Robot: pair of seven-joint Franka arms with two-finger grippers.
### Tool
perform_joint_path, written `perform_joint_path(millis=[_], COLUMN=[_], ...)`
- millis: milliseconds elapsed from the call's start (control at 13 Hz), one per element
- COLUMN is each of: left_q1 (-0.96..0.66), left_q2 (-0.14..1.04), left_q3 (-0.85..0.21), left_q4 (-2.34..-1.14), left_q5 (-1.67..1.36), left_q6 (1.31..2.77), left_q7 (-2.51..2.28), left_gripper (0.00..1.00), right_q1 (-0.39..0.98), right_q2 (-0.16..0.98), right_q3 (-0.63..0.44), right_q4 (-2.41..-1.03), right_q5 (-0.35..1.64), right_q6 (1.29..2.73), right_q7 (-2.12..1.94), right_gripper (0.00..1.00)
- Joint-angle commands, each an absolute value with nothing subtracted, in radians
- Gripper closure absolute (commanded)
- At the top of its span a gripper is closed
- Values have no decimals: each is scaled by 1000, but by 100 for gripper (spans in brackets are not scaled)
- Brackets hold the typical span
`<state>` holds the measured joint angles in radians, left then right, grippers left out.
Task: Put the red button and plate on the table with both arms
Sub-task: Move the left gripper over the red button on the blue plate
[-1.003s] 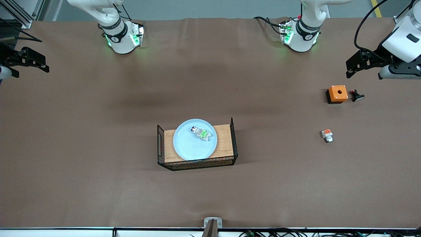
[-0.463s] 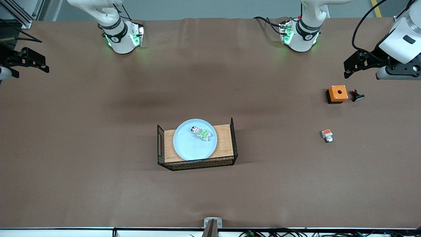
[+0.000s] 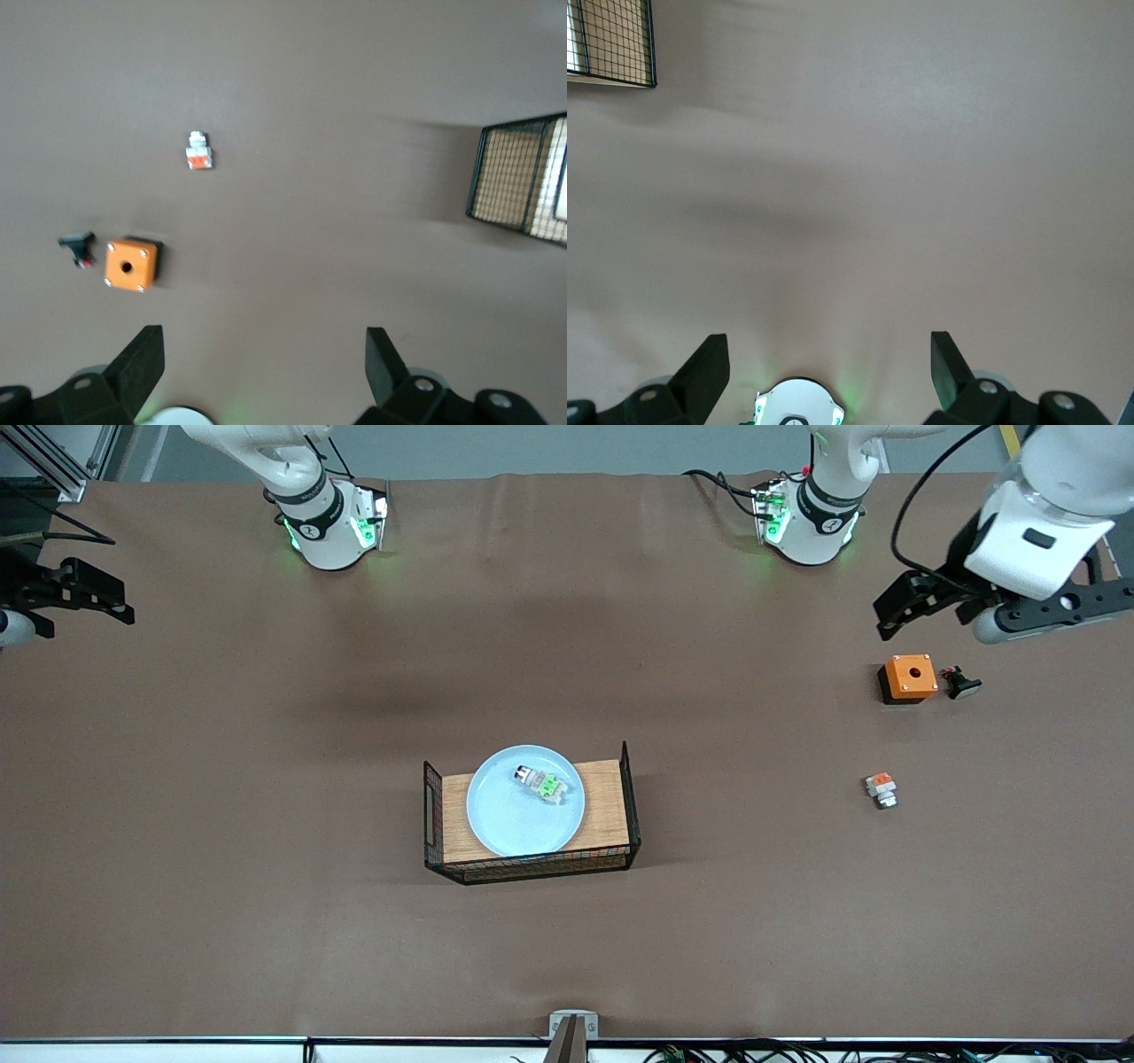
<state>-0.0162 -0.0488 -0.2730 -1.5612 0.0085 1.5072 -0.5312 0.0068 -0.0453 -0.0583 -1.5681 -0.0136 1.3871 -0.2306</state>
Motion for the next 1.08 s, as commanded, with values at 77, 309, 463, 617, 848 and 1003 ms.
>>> perform_joint_path(millis=[77, 309, 463, 617, 848, 1003], left_q1=[-17, -20, -28, -76, -178, -242], left_q2=[-51, 0, 88, 188, 308, 386], left_q3=[-325, -386, -461, -483, -471, -466], left_q4=[-1549, -1493, -1427, -1344, -1269, -1247], left_q5=[-61, -104, -100, -92, -78, -58], left_q6=[1503, 1508, 1511, 1537, 1620, 1696], left_q7=[-803, -1107, -1275, -1372, -1477, -1535], left_gripper=[0, 0, 0, 0, 0, 0], right_q1=[-2, 0, -2, 0, 0, -3], right_q2=[-29, -29, -29, -29, -25, -14], right_q3=[-57, -57, -57, -57, -57, -57], right_q4=[-1543, -1543, -1543, -1543, -1543, -1542], right_q5=[0, 2, 2, 0, 2, 3], right_q6=[1387, 1390, 1391, 1390, 1390, 1391], right_q7=[-245, -245, -245, -245, -242, -241], right_gripper=[0, 0, 0, 0, 0, 0])
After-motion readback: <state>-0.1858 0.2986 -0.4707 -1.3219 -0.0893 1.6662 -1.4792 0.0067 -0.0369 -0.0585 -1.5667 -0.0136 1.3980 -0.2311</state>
